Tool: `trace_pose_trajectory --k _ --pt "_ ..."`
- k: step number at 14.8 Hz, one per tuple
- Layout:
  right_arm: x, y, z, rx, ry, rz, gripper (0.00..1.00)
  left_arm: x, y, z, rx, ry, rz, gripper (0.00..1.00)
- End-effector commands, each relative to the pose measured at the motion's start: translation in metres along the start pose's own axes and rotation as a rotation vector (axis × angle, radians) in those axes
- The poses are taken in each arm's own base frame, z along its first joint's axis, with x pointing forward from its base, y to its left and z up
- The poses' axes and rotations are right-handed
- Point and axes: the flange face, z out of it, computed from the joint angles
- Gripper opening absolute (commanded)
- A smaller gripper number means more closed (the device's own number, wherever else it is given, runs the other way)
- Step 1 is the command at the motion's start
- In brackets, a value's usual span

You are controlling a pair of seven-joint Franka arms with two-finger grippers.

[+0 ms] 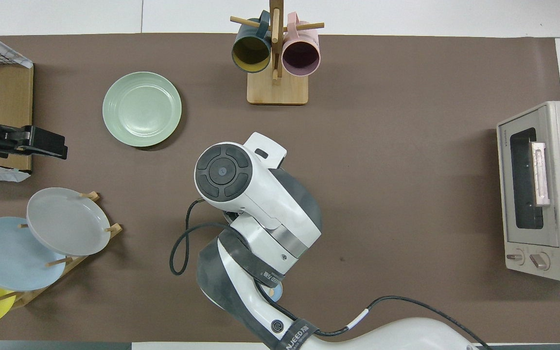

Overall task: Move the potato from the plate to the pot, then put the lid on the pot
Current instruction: 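Lower the glass lid onto the saucepan with the right gripper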

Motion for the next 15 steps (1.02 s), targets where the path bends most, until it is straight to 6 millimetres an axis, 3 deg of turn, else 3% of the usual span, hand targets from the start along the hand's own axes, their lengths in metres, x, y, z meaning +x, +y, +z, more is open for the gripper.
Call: trace_pose_trajectory --k 1,15 --pt "-0.005 -0.002 -0.003 0.006 0.009 0.045 0.00 -0.001 0.002 -0.003 0.010 0.012 -0.012 1.00" --pt "-0.016 0.000 0.008 0.013 -0.039 0.115 0.00 -0.006 -0.002 -0.004 0.010 0.000 -0.018 1.00"
